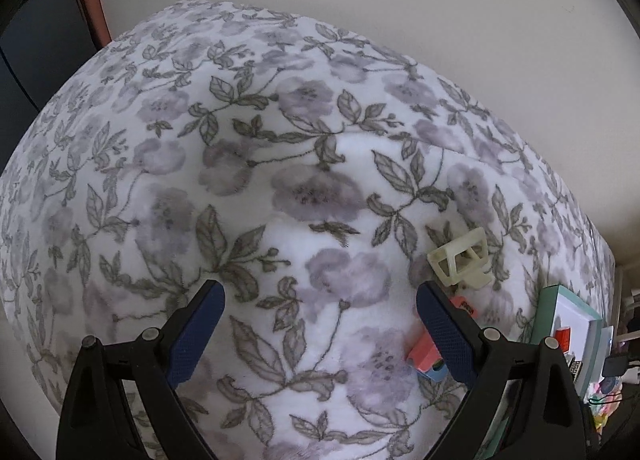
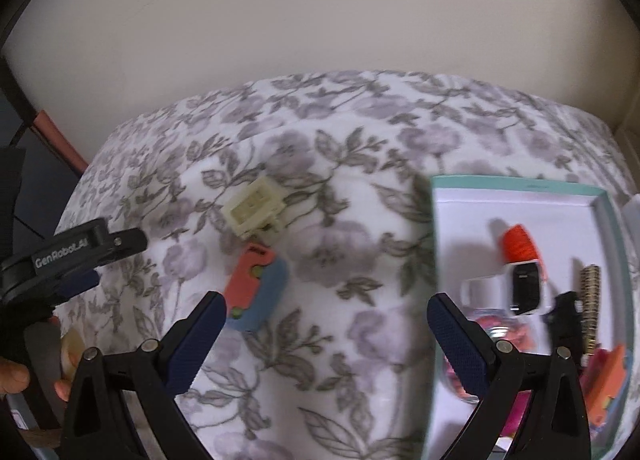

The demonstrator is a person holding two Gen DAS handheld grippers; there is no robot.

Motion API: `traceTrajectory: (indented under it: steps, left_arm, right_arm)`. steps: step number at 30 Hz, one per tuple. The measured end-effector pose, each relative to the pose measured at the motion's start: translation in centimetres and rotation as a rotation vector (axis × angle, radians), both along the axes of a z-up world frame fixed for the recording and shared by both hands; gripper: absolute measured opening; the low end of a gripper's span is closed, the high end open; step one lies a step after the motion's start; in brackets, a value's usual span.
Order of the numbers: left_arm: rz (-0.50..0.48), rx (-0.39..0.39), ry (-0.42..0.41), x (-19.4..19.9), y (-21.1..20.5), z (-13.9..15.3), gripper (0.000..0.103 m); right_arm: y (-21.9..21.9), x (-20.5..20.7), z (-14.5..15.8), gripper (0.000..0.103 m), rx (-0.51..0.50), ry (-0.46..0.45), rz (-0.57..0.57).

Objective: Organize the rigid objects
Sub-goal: 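Withdraw both open tools toward the pink-blue case and white plug, then grasp the pink-blue case with the right tool while the left tool grasps the white plug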

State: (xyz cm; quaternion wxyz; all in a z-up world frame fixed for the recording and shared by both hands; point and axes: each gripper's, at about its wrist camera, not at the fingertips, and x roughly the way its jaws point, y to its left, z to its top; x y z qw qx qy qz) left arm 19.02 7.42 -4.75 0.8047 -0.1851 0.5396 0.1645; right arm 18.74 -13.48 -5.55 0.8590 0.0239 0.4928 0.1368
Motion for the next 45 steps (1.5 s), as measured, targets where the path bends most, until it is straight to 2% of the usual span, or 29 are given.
traceTrajectory:
  steps: [14,19,23,31,36,45]
  left_arm:
    - [0.008,0.006,0.062,0.8,1.2,-3.0,0.097]
    - [0.000,0.047,0.097,1.0,1.4,-4.0,0.097]
    - [0.012,0.045,0.109,1.0,2.0,-4.5,0.097]
    - [0.004,0.038,0.112,1.1,2.2,-4.6,0.097]
    - [0.000,0.014,0.094,1.4,1.9,-4.4,0.097]
    - [-0.087,0.008,0.007,3.2,-0.5,-2.5,0.097]
  right_arm:
    - [4.5,0.9,-4.0,0.102,-0.066,0.030,0.080]
    - [5.5,1.3,-4.8,0.102,-0.060,0.040,0.095]
    - [6.1,1.3,-5.9,0.102,-0.072,0.049,0.109]
    - [6.7,1.3,-6.9,0.102,-0.136,0.009,0.106]
    - [6.3,1.5,-6.9,0.102,-0.138,-0.013,0.091]
    - [3.8,2.2,-6.8,0.101,-0.127,-0.034,0.023]
